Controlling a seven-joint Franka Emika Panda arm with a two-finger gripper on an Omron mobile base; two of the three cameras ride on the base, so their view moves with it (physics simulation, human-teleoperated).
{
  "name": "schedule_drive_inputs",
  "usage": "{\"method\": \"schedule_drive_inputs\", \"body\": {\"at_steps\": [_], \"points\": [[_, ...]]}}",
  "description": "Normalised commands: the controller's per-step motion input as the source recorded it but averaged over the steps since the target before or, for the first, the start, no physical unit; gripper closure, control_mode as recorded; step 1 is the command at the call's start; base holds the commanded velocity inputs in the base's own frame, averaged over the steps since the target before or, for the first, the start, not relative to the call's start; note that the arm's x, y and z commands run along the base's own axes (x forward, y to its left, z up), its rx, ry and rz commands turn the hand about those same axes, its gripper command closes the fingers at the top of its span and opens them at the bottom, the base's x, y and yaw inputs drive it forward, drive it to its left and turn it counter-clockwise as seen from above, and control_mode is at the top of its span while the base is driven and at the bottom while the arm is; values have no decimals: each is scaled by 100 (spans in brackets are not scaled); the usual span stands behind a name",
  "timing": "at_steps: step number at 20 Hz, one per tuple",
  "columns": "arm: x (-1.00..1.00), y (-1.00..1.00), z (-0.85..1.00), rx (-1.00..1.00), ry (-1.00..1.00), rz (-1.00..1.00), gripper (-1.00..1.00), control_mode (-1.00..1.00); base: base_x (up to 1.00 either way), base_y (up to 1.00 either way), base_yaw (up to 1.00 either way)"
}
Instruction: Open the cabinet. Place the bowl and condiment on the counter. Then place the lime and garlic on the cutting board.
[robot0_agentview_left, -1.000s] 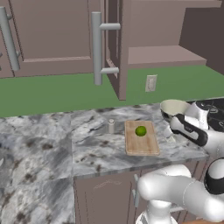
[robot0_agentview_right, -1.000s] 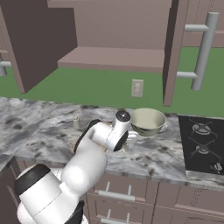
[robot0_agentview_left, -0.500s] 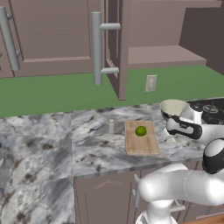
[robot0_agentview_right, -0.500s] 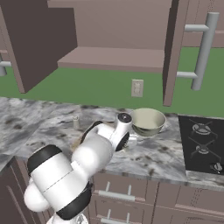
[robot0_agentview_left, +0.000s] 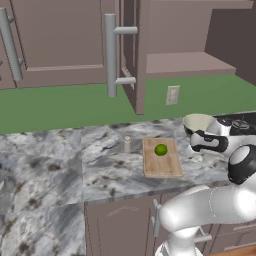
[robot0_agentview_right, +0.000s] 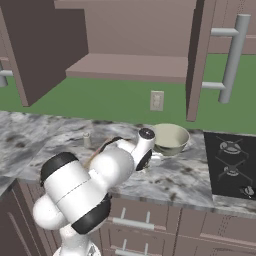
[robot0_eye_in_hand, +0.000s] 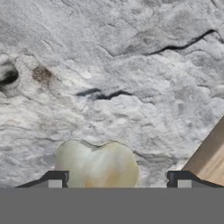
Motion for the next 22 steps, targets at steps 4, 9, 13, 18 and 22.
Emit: {"method": "schedule_drive_inputs", "body": {"at_steps": [4, 9, 13, 18, 22], "points": [[2, -3, -39, -1, 0, 0, -100, -100, 0, 0, 0], [-4, 1, -55, -6, 0, 0, -100, -100, 0, 0, 0], [-26, 10, -33, -9, 0, 0, -100, -100, 0, 0, 0], [-24, 25, 2, -9, -3, 0, 100, -100, 0, 0, 0], [-15, 31, 33, -9, -6, 0, 100, -100, 0, 0, 0]]}}
